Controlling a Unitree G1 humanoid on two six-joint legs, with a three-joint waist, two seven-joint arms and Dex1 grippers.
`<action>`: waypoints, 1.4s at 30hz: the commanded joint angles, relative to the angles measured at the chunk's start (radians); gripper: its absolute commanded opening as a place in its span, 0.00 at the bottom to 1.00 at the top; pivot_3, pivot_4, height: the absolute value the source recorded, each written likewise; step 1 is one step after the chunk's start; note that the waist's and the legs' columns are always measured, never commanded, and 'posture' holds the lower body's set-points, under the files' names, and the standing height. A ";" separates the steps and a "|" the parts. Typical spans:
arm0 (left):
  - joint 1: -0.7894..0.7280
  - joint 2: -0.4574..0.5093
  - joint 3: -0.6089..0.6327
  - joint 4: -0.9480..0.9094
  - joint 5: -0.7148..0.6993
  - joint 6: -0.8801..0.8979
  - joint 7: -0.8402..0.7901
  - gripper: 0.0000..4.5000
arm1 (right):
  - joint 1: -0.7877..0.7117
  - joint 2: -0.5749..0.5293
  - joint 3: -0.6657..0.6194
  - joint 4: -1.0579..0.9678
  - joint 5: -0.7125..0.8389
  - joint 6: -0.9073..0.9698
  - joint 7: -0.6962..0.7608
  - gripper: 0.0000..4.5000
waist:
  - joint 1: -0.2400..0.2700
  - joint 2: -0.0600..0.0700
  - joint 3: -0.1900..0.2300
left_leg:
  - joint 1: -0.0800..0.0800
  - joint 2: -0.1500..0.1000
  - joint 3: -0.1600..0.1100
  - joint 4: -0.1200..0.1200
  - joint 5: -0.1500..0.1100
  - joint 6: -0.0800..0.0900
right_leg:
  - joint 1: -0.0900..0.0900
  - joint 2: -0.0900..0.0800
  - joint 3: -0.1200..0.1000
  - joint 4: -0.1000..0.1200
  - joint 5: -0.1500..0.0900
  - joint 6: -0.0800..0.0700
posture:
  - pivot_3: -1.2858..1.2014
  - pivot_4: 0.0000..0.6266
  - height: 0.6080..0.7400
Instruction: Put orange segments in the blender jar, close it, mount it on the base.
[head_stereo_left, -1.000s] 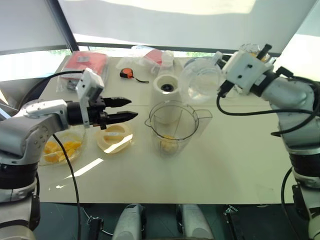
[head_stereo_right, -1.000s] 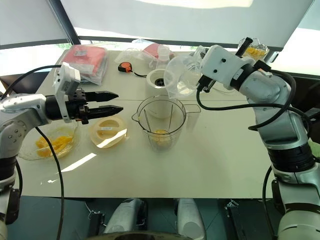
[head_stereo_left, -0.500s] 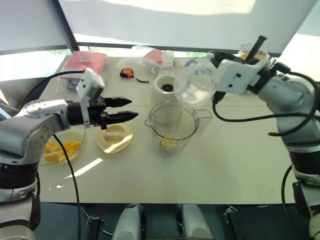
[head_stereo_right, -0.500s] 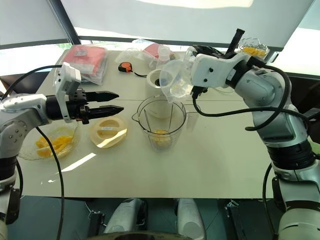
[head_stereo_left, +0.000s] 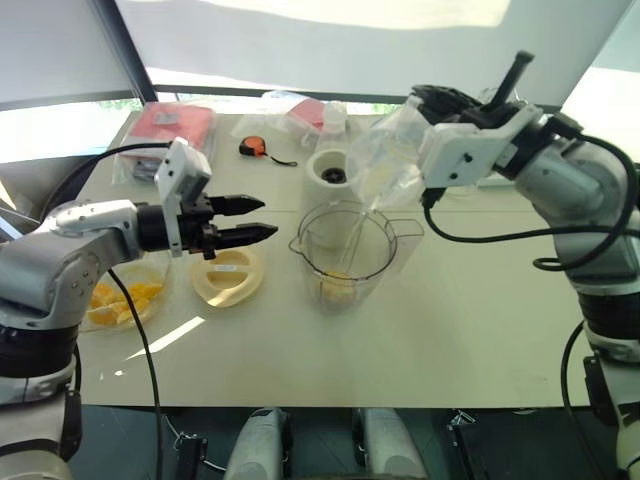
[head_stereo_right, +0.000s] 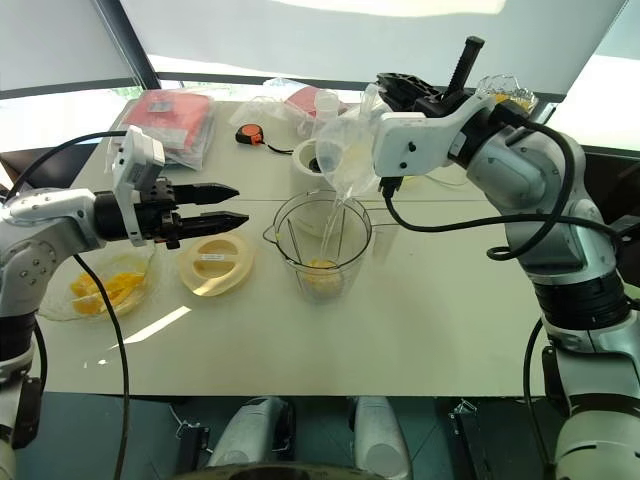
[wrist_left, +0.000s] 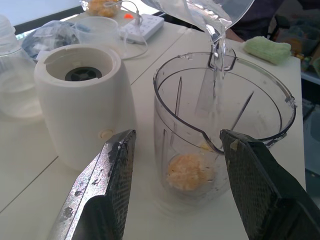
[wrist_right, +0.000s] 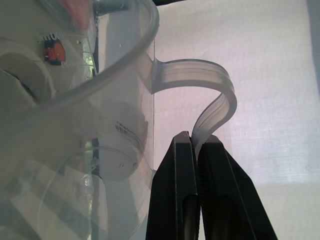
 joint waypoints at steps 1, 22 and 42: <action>-0.016 0.002 0.005 -0.028 0.005 -0.013 -0.002 0.62 | -0.003 0.093 -0.114 -0.068 0.178 0.258 0.044 0.01 | -0.001 0.000 0.000 | 0.000 0.000 0.000 0.000 0.000 0.000 | 0.000 0.000 0.000 0.000 0.000 0.000 | 0.52 0.24 1.00; -0.013 -0.003 0.016 -0.042 0.001 -0.004 -0.009 0.62 | 0.022 0.313 -0.699 0.057 0.479 0.917 -0.388 0.01 | 0.023 0.000 0.000 | -0.001 -0.001 0.000 0.000 0.000 0.000 | 0.000 -0.002 -0.001 0.000 0.000 -0.001 | 0.52 0.24 1.00; -0.013 -0.029 0.016 -0.108 -0.038 0.040 0.049 0.62 | 0.276 0.474 -0.688 0.519 0.440 0.393 -0.780 0.01 | -0.009 0.003 0.002 | 0.001 -0.001 0.000 -0.001 0.000 0.000 | 0.000 0.000 0.001 0.001 0.002 0.002 | 0.52 0.24 1.00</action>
